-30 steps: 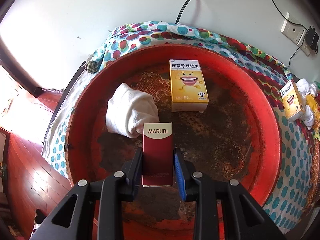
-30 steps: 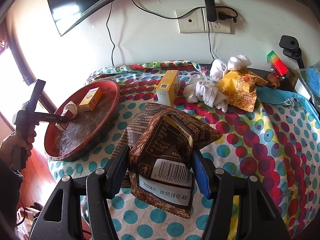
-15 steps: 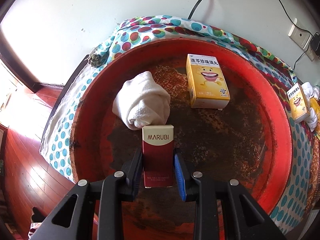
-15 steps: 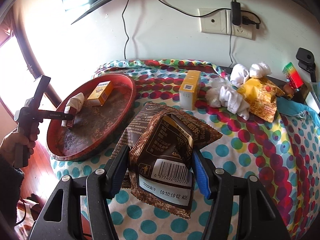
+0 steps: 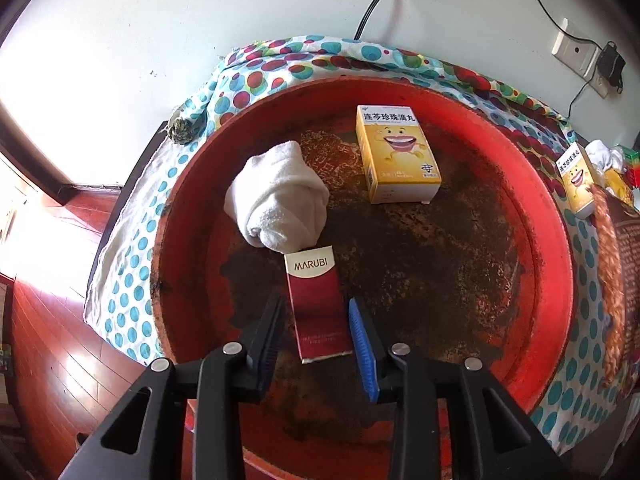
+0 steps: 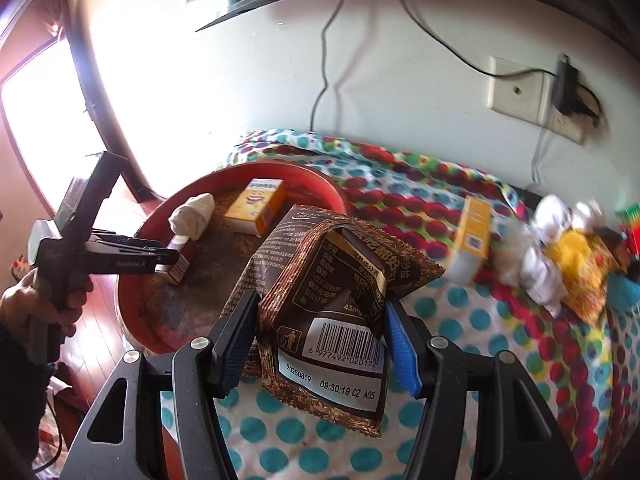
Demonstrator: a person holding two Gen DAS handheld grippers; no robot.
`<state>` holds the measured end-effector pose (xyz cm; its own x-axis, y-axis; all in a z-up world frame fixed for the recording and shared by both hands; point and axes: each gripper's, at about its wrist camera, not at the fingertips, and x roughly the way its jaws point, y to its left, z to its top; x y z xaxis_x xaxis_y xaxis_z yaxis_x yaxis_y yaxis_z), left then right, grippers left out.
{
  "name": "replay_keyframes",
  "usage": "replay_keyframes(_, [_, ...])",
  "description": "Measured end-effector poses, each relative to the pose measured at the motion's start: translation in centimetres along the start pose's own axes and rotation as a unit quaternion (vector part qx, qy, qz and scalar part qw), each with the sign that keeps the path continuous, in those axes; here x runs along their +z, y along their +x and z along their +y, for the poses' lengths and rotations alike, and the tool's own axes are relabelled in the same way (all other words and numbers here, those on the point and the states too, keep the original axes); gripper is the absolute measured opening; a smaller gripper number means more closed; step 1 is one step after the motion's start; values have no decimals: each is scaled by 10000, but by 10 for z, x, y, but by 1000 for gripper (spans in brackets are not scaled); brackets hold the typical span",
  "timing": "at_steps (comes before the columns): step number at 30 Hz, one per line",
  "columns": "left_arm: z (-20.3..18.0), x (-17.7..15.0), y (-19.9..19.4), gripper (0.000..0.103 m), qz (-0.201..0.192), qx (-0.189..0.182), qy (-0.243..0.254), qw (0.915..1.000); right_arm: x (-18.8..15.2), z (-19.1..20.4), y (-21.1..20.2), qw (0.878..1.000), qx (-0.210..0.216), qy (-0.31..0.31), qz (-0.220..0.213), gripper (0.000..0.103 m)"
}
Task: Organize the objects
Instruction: 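Lower the brown snack bag into the red tray and open the right tool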
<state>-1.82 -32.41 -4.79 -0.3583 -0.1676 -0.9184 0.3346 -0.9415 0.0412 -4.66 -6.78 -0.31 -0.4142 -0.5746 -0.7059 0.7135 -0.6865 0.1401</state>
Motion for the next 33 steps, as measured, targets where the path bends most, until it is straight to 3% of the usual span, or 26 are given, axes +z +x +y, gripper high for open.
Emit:
replay_keyframes(5, [8,-9,-35,43,-282,-393,-176,9987,25,17,29,9997,158,-201,35,57])
replay_keyframes(14, [31,-38,-75,46,-587,-425,-568,9957,57,41,95,9981,107,-567,227,57])
replay_keyframes(20, [39,-48,-74,47,-540,-361,-701,9954,70,51,123,9973,113,-688,242,57])
replay_keyframes(33, [21,-41,-55,47,-338,-441,-550,9969,75,56,143,9960,187,-826,281,59])
